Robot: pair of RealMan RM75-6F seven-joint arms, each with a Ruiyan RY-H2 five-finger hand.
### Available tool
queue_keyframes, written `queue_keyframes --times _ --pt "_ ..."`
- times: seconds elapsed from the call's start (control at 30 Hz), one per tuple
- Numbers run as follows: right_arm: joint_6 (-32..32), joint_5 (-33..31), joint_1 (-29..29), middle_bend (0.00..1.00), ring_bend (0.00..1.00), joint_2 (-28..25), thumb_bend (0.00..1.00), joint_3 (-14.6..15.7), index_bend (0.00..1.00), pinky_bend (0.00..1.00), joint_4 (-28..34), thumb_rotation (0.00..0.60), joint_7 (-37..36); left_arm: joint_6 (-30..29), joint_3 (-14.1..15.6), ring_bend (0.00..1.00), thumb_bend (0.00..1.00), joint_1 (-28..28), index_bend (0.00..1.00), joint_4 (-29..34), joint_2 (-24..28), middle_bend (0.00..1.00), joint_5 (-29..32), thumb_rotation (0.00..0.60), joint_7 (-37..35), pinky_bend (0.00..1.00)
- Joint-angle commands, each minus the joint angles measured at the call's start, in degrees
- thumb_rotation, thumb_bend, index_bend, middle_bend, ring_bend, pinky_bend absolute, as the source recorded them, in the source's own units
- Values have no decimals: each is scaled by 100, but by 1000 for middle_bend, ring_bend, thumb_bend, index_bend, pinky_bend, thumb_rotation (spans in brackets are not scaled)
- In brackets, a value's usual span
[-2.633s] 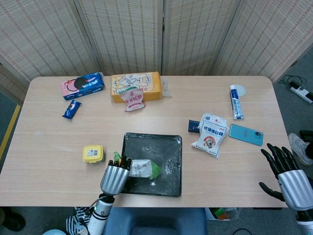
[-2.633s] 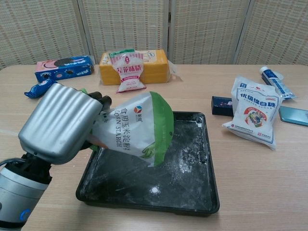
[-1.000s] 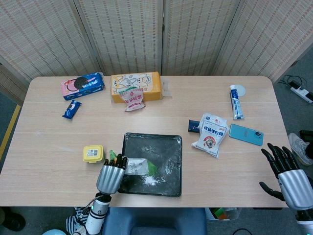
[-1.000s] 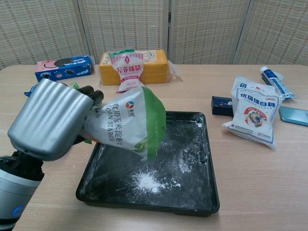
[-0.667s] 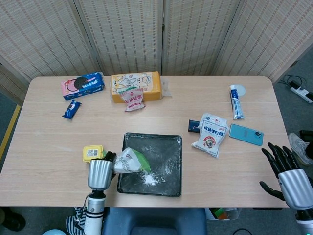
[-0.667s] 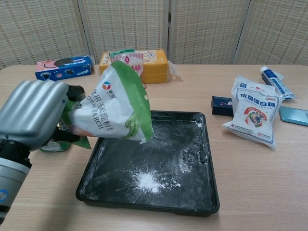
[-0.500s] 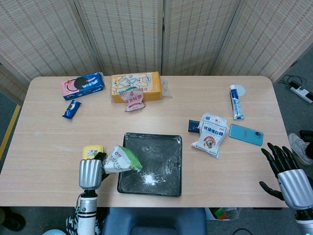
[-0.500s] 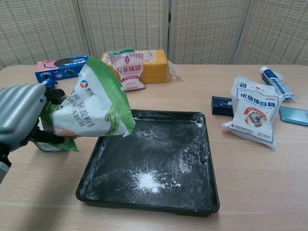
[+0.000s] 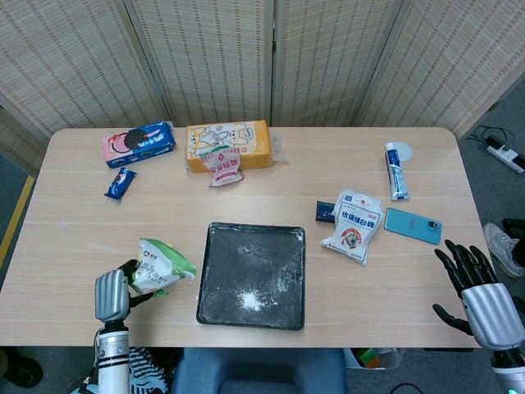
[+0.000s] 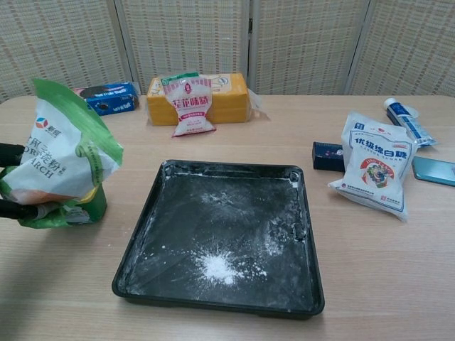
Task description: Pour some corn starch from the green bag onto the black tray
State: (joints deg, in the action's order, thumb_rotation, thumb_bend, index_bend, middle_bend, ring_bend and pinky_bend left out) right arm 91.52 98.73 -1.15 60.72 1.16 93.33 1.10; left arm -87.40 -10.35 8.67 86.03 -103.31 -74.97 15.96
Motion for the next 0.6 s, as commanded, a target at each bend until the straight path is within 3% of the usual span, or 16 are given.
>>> queue_keyframes --times 0.03,0.3,0.6 --pt "-3 -3 1 0 0 7 209 1 0 0 2 600 15 105 18 1000 276 -184 613 29 263 761 183 600 -509 1000" --pt "-9 -12 5 0 0 35 209 1 0 0 5 600 70 468 165 1000 274 -222 613 -700 108 762 319 600 -1125 1000" --pt "-20 -33 -4 0 0 35 209 -11 0 0 -5 600 65 848 86 1000 266 -113 614 -1659 -230 762 422 600 -1737 1000"
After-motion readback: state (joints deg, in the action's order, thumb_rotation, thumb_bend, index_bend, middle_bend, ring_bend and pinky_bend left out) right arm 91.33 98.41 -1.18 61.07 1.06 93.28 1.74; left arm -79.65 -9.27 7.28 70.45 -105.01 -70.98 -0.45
